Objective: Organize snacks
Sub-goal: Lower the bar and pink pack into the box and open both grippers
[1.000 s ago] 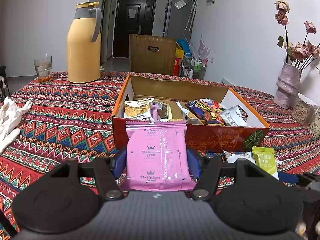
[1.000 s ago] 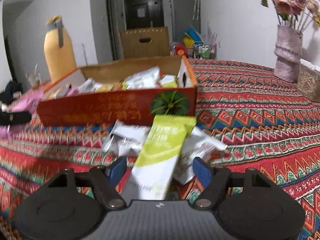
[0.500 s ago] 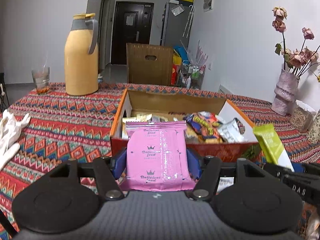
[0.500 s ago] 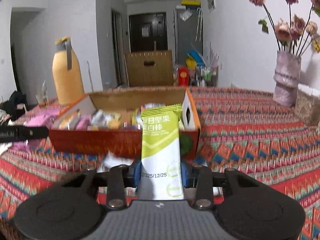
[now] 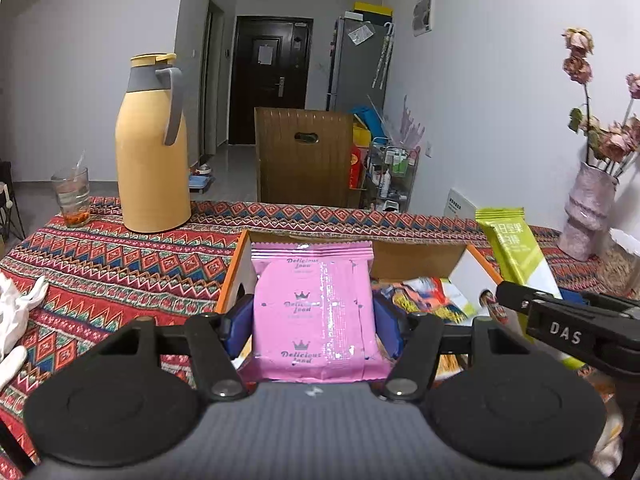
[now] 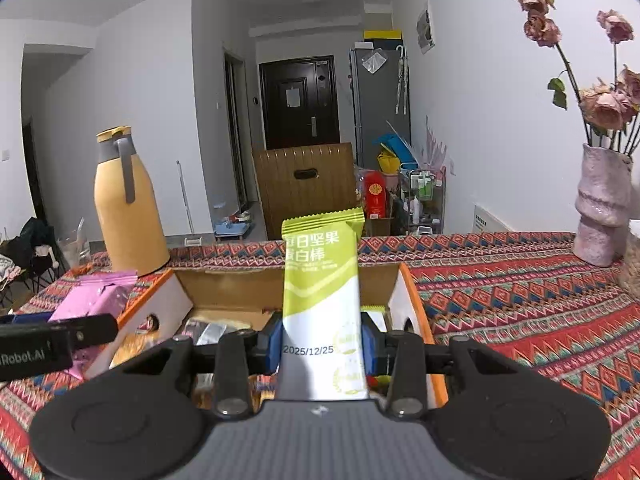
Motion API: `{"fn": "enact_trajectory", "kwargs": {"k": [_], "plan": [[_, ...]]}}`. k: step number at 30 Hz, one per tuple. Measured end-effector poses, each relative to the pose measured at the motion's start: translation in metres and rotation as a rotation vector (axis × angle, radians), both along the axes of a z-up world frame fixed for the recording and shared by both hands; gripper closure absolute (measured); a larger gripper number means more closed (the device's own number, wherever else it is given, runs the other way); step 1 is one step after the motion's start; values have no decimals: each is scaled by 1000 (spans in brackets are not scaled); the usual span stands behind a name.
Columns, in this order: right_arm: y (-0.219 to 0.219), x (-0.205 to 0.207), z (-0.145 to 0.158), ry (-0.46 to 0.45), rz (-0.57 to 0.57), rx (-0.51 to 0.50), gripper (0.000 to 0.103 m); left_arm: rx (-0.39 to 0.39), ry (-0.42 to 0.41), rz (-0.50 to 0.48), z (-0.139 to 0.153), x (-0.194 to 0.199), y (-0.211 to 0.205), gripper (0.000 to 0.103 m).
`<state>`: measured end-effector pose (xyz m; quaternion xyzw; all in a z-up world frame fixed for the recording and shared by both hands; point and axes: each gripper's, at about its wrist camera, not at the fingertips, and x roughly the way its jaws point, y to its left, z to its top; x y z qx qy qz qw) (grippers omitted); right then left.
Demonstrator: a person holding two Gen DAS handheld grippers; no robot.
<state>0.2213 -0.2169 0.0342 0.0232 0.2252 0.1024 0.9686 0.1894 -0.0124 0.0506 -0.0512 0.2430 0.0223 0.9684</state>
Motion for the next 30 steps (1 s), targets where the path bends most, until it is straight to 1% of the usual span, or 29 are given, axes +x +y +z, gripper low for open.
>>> {"fn": "enact_trajectory", "kwargs": {"k": [3,6,9,13,16,19,22,26,28,29,30], "plan": [[6,18,-4,3,-3,8,66,-1,1,20,-1,18,-2,40],[11,33,-11,1,-9,12,66,-21,8,35,-3,34,-1,40],[15,41,-20,-7,-21,17,66,-13,4,51,-10,45,-2,40],[13,43,-33,-19,-24,33,66,-24,-2,80,-25,48,4,40],[12,45,-36,-17,-17,40,66,-31,17,87,-31,53,9,40],[15,46,-41,-1,-13,25,66,-34,35,89,-38,55,13,40],[19,47,-45,10,-12,12,65,-39,45,88,-41,56,15,40],[20,44,-46,14,-8,8,63,-43,39,88,-41,51,16,39],[19,43,-47,24,-7,15,62,-40,20,95,-38,48,16,31],[18,42,-47,25,-7,17,60,-40,10,96,-36,46,16,23],[17,41,-47,27,-4,21,49,-41,-1,98,-35,44,16,16]]}}
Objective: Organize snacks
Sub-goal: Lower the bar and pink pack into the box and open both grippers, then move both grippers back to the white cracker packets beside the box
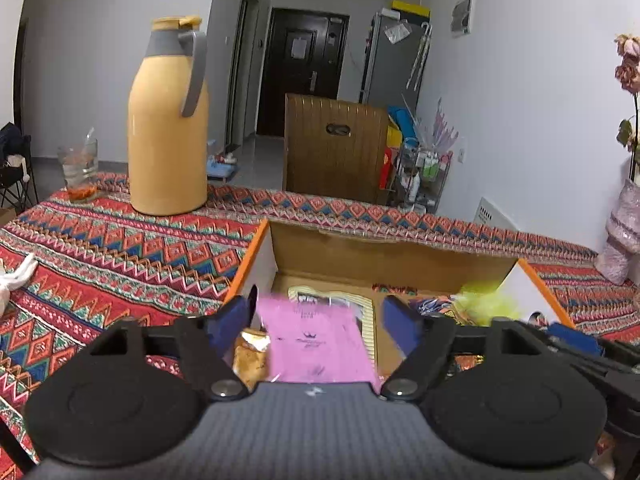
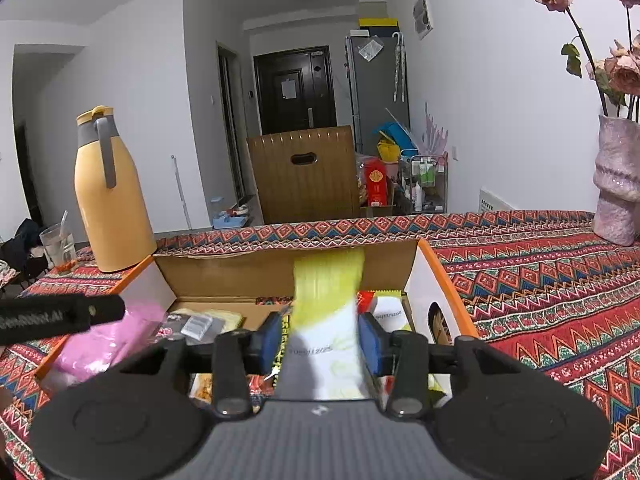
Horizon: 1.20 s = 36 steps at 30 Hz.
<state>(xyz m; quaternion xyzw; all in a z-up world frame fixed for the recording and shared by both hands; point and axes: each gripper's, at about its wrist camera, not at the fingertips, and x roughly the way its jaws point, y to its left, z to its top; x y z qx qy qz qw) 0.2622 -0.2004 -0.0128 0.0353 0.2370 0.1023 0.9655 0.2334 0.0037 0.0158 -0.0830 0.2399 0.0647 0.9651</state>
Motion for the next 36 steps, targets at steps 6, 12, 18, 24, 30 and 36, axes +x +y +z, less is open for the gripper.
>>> {"fn": "enact_trajectory", "kwargs": {"k": [6,12,18,24,30,36], "plan": [[-5,-10,6,-37,-11,27,0,-1,-36,8,7,-7,1,0],[-10,-13,8,-46,-27,48,0,5,-40,3,9,-11,-1,0],[-12,-15,9,-50,-40,39,0,-4,-39,6,12,-14,0,0],[-14,-20,17,-65,-46,28,0,-2,-47,-5,20,-22,0,0],[-22,-34,28,-70,-51,23,0,-9,-31,-2,26,-35,4,0],[-34,-57,32,-73,-50,1,0,-5,-18,1,28,-54,7,0]]}}
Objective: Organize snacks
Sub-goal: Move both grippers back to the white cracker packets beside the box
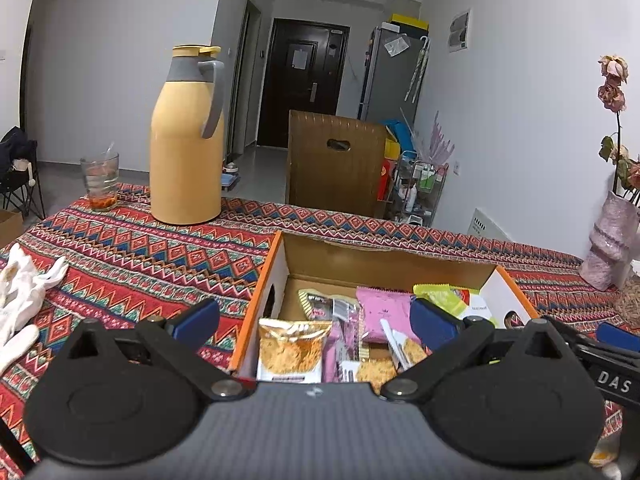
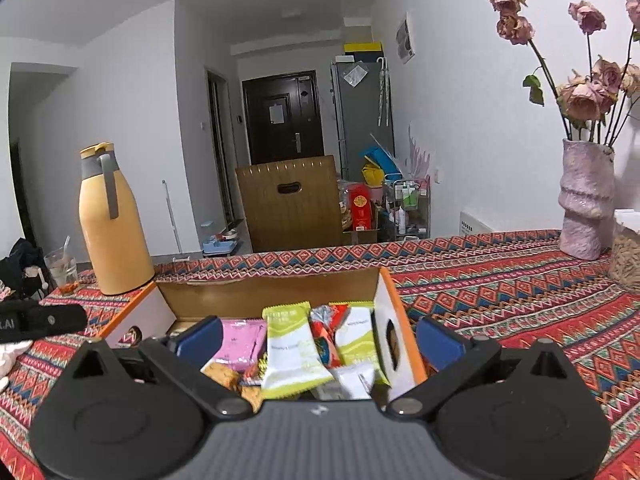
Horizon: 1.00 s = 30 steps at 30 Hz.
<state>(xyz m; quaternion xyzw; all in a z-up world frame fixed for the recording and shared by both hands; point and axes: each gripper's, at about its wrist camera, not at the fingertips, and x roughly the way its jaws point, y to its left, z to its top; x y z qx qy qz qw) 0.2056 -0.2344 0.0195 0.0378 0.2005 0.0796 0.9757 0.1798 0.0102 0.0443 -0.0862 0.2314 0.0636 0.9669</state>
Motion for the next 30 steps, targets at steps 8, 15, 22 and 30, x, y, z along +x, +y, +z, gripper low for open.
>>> {"fn": "enact_trajectory", "kwargs": {"k": [8,15,22,30], "plan": [[-23,-34,-7,30,-18,-40,0,16,34,-32,-6,-29,-4,0],[-41,-54,-22,84,-32,-67,0,42,82,-75,-22,-48,-14,0],[-53,-70,-43,139,-37,-82,0,31,119,-90,-44,-56,-17,0],[-60,-75,-61,206,-54,-106,0,9,137,-95,-64,-57,-15,0]]}}
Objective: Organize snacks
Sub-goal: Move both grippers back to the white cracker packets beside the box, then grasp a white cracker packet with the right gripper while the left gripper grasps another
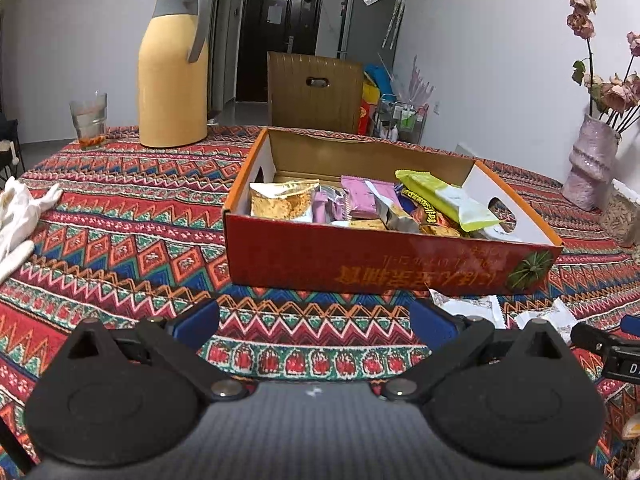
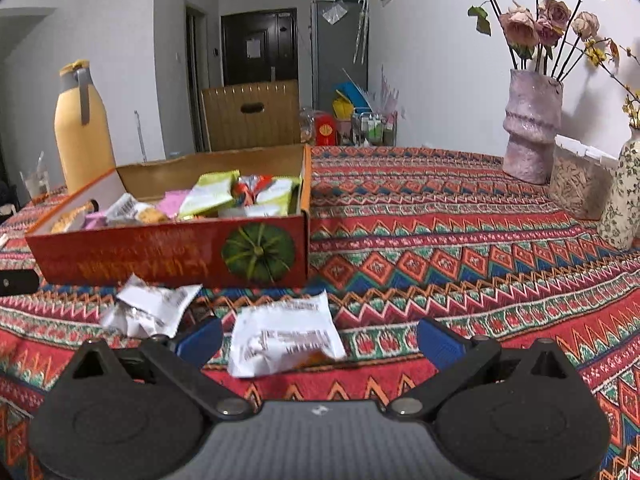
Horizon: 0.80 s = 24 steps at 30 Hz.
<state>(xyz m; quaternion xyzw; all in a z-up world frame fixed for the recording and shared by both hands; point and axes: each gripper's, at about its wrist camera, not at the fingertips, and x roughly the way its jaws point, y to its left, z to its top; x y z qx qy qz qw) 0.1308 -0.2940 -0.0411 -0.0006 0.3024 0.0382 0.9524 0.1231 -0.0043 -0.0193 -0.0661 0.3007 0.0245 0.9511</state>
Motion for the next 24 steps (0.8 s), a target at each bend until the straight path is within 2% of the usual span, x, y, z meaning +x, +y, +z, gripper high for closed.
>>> {"fn": "enact_trajectory", "kwargs": {"k": [8,18,24], "plan": [[2,10,-9,46,11,-28,0,-21,9,-12,-9,2,3,0],[16,51,-28,143,43,-42,0,-40,34,-12,-14,4,4,0],[20,53,-32,120,37,-31,0,-45,34,-13,-14,4,5,0]]}}
